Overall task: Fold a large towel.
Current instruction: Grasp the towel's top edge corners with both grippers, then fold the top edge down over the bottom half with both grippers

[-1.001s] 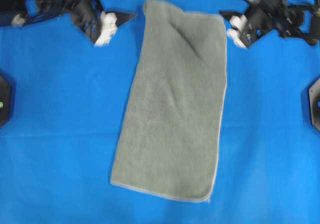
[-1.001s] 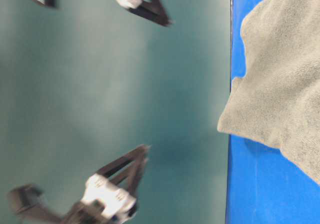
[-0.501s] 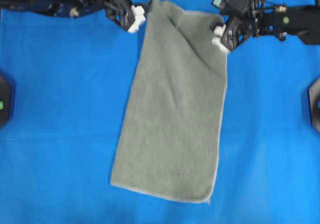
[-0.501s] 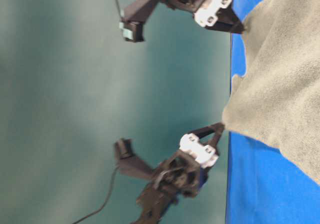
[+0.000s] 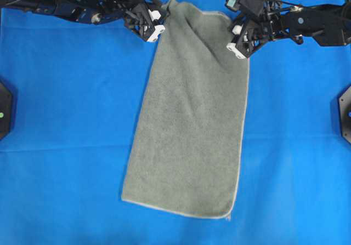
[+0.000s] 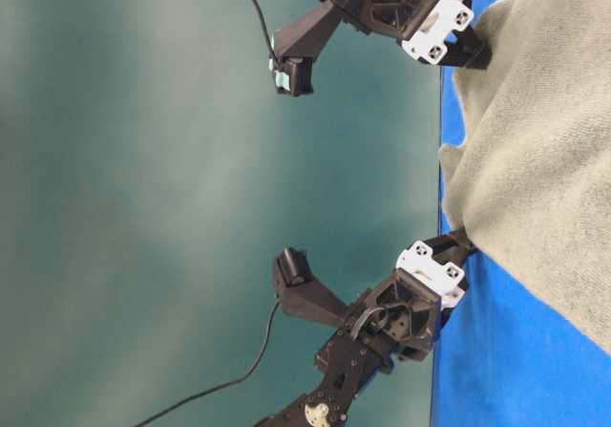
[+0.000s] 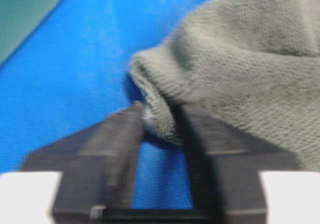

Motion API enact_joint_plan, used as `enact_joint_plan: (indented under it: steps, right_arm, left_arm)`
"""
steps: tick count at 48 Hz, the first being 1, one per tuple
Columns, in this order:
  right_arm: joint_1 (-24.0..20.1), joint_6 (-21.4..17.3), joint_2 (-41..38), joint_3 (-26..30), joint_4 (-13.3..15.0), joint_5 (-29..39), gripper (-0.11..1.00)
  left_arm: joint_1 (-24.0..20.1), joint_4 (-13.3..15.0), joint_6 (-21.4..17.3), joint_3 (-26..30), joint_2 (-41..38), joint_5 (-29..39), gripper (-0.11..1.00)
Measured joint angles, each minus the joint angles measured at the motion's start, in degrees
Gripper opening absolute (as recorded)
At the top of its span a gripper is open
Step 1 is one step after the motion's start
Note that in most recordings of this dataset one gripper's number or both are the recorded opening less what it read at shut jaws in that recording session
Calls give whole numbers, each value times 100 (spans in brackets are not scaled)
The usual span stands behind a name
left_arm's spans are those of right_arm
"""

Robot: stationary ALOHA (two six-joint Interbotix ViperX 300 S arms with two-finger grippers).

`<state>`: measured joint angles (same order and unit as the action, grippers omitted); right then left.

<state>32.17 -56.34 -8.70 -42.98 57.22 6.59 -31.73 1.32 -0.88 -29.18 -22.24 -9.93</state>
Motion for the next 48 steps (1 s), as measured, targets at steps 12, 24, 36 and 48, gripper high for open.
enact_joint_plan:
  steps: [12, 24, 36, 48]
  right_arm:
    - [9, -26, 123, -35, 9, 0, 6]
    - [26, -9, 1336, -141, 9, 580, 6]
    - [-18, -26, 2250, -255, 9, 650, 6]
    - [-1336, -62, 2777, -606, -264, 738, 6]
  left_arm:
    - [-9, 9, -9, -9, 316, 571, 6]
    - [-18, 0, -747, -26, 1362, 677, 6]
    - [18, 0, -1204, -88, 2013, 633, 6]
    - [721, 9, -1248, -914, 2584, 615, 6]
